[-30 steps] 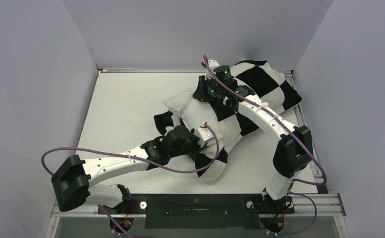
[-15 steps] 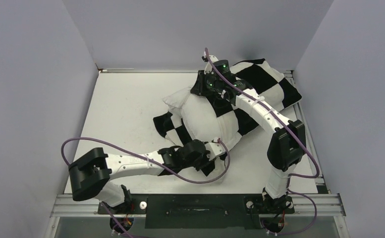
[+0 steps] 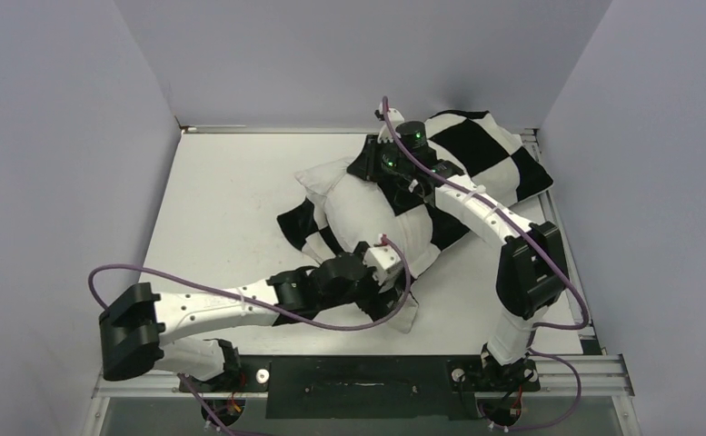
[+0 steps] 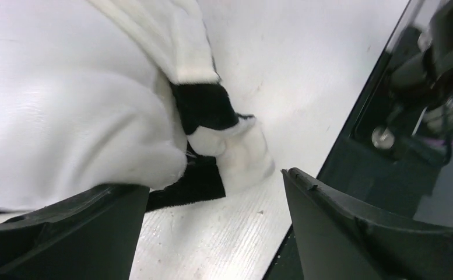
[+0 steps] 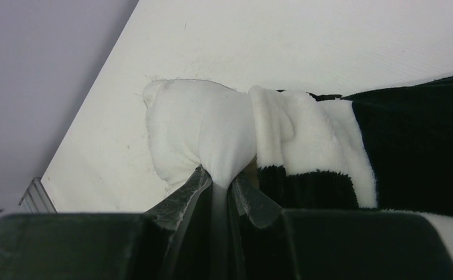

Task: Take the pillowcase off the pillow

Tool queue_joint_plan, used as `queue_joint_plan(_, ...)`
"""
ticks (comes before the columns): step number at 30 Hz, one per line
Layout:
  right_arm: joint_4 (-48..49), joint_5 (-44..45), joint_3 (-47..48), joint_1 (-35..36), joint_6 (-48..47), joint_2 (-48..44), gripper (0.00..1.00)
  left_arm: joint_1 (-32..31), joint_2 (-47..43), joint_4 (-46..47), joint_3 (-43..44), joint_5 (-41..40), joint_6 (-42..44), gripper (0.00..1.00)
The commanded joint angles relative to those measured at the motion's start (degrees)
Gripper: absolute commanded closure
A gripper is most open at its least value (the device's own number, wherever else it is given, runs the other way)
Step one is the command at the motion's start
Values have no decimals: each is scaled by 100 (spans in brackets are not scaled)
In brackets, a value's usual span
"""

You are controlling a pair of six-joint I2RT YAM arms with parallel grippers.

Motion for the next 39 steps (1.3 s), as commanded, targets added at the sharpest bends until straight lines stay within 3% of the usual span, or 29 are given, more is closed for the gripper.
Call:
queue_joint_plan(1, 830, -210, -58, -31, -95, -657, 93, 493, -708, -118, 240, -160, -1160, 12)
queue_joint_plan(6, 795, -165, -202, -36, -152, -775, 93, 1288, -1048, -630, 221, -102, -2249, 7)
queue_joint_plan(11, 770, -88, -283, -30, -135, -818, 92, 1819, -761, -722, 415, 239, -2872, 5)
queue_joint_plan(13, 765, -76, -309, -21, -131, -841, 92, 1922, -569, -721, 485, 380, -3019, 2)
queue_joint_plan(19, 822, 6, -415, 31, -66, -877, 92, 1956, -20, -791, 678, 555, -3200, 4)
queue_joint_plan(25, 974, 42, -484, 125, 64, -852, 91, 1967, 276, -315, 623, 660, -3366, 0)
queue_joint_plan(27, 971, 42, -481, 152, 60, -851, 91, 1976, 361, -109, 594, 871, -3400, 12)
queue_joint_plan(31, 859, 80, -528, 155, -24, -950, 87, 1977, 279, 271, 528, 969, -3446, 63)
queue_joint_plan(35, 666, 191, -544, 134, -237, -1135, 81, 2008, 74, 346, 553, 1009, -3377, 93)
queue_joint_plan(36, 476, 226, -553, 125, -299, -1205, 77, 2027, 38, 305, 591, 1012, -3357, 100)
queue_joint_plan(39, 168, 358, -586, 79, -522, -1438, 63, 2062, -81, 162, 748, 1009, -3282, 100)
